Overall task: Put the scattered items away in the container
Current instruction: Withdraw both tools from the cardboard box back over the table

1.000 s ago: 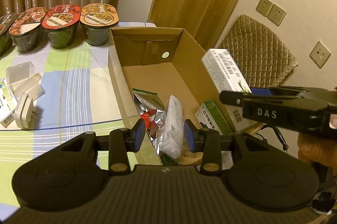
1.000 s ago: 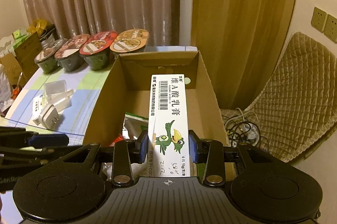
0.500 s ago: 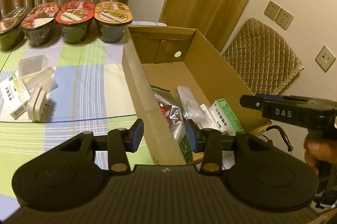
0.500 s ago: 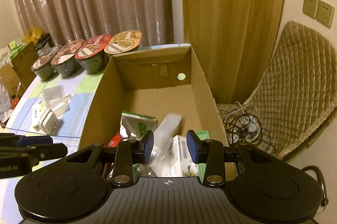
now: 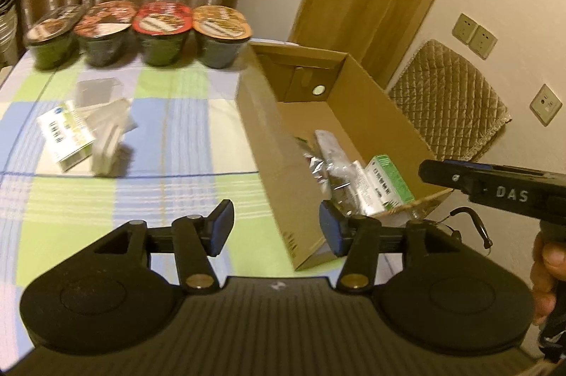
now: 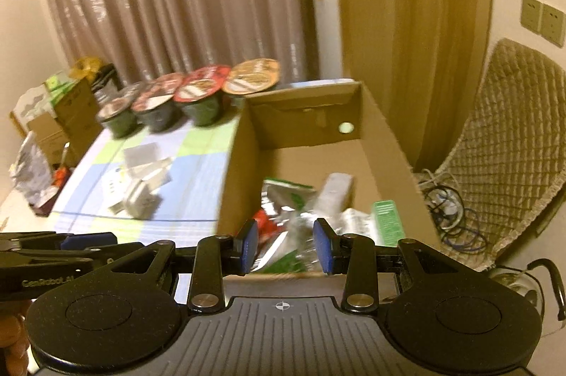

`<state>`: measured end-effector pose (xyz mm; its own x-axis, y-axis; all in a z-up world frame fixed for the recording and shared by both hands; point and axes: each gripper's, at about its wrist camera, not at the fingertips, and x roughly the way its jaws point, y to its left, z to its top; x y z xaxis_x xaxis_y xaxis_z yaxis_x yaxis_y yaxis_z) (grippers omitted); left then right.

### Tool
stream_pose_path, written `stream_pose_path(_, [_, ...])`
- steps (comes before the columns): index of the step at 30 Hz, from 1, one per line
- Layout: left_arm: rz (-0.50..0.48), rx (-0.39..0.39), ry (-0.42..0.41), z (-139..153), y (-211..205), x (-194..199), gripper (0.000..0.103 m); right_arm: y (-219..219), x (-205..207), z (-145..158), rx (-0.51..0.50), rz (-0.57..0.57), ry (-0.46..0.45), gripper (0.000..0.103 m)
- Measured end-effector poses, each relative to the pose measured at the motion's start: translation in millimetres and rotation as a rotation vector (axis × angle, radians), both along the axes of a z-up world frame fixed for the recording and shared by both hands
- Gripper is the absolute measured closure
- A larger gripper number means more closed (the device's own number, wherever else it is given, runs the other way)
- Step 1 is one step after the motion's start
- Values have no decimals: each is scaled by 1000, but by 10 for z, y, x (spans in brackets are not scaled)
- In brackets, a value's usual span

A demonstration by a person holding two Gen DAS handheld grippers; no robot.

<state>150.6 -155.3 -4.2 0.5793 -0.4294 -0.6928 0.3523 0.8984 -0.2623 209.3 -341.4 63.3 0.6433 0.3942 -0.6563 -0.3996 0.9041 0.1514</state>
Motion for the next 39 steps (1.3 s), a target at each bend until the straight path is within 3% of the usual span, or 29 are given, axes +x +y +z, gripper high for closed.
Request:
stream_pose_path(13, [199, 9, -13, 126, 1098, -548, 42, 598, -638, 92, 27, 139, -29, 61])
stream_pose_path(14, [211, 9, -13, 135, 1169, -587, 42, 641, -684, 85, 25, 149, -29, 48])
stream_pose_path(15, [225, 10, -13, 142, 1241, -627, 42, 683, -736, 72, 26, 151, -36, 16])
stream_pose_path(16, [235, 10, -14, 149, 1301, -661, 42, 712, -807, 69, 36, 154, -52, 10])
stream_pose_path(29, [312, 19, -16, 165, 1794, -965, 30, 1101, -1250, -66, 7, 288, -26, 10])
stream_pose_path(39, [276, 55, -16, 129, 1925, -855, 23, 1194, -1232, -194, -36, 334, -4, 10])
